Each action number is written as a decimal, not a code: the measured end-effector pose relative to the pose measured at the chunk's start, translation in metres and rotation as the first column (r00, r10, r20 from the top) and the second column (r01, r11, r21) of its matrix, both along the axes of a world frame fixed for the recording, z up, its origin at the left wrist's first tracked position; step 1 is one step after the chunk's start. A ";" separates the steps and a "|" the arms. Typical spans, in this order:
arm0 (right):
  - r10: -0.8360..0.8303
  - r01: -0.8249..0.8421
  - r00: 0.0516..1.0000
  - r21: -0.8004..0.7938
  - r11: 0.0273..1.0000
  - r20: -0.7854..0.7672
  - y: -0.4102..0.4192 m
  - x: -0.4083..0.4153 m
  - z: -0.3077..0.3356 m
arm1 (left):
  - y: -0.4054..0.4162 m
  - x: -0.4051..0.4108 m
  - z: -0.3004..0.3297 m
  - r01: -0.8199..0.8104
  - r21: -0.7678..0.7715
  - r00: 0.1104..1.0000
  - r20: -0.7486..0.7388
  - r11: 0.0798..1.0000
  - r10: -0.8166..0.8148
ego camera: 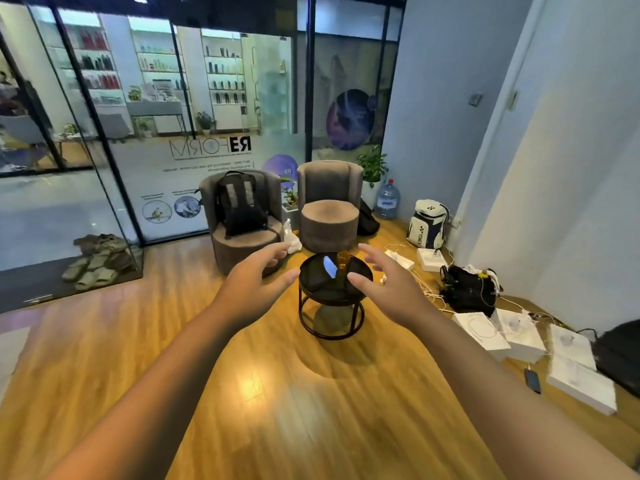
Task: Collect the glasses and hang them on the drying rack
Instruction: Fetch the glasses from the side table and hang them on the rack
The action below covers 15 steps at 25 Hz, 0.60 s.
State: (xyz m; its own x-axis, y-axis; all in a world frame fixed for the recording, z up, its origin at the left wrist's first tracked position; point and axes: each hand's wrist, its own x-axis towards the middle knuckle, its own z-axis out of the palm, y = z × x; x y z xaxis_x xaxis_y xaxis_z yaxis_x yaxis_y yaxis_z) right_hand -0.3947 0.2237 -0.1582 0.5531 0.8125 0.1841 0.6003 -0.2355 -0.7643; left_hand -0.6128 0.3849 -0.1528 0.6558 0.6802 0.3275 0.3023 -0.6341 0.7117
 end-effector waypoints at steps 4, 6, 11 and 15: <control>-0.111 0.110 0.993 -0.020 0.994 -0.043 0.068 0.029 -0.003 | 0.086 0.058 -0.003 0.164 -0.008 0.985 -0.053 0.986 -0.164; -0.158 0.157 0.986 -0.023 0.987 -0.054 0.100 0.045 -0.004 | 0.129 0.083 -0.006 0.228 -0.016 0.970 -0.087 0.974 -0.228; -0.243 0.241 0.969 -0.046 0.969 -0.036 0.162 0.090 -0.004 | 0.212 0.139 -0.012 0.298 -0.017 0.948 -0.113 0.954 -0.298; -0.297 0.295 0.953 -0.041 0.955 -0.055 0.215 0.138 -0.020 | 0.267 0.198 -0.019 0.331 -0.044 0.933 -0.133 0.943 -0.334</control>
